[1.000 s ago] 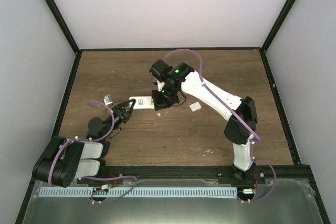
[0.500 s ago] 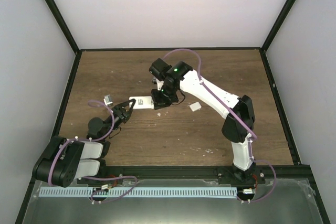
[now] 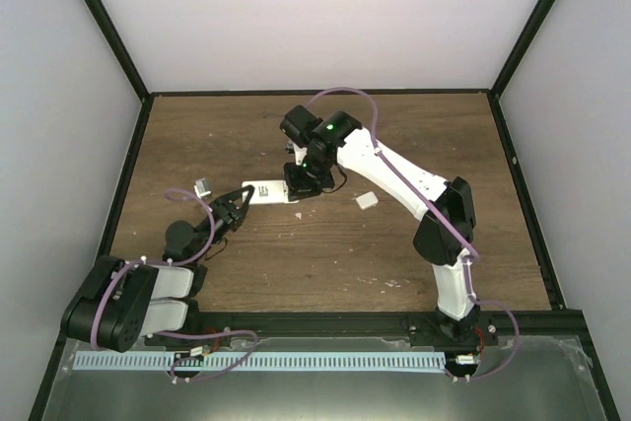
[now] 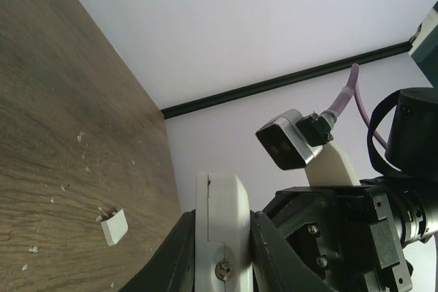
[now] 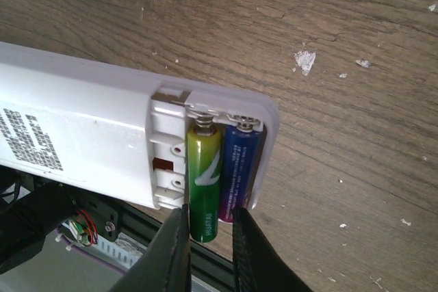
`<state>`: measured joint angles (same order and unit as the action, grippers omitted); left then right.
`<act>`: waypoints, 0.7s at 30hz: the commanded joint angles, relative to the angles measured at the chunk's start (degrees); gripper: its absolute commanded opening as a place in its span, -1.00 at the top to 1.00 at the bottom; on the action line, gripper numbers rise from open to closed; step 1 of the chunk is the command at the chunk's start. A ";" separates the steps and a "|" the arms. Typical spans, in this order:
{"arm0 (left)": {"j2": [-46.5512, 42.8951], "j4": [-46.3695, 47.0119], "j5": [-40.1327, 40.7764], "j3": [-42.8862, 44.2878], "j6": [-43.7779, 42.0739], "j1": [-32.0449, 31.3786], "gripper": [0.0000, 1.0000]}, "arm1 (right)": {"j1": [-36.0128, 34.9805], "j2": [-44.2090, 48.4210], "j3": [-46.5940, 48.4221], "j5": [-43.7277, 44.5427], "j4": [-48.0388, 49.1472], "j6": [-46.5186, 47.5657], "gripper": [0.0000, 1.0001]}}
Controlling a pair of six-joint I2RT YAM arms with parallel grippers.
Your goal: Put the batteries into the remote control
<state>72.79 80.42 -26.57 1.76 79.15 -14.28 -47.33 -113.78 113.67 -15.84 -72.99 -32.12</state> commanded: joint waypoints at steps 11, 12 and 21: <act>-0.06 5.37 0.66 0.33 3.57 -0.14 1.00 | 0.49 -0.02 5.45 1.31 1.94 0.91 0.57; -0.10 5.43 0.78 0.41 3.82 -0.14 1.00 | 0.49 0.18 6.02 1.81 1.78 0.92 0.55; -1.66 3.24 0.86 1.43 6.01 -0.18 1.00 | 1.04 13.11 -6.33 7.22 15.03 4.64 0.08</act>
<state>72.88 80.47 -25.78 1.80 83.92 -14.28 -47.22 -109.95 113.84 -11.86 -66.94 -29.87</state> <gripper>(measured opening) 0.179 0.416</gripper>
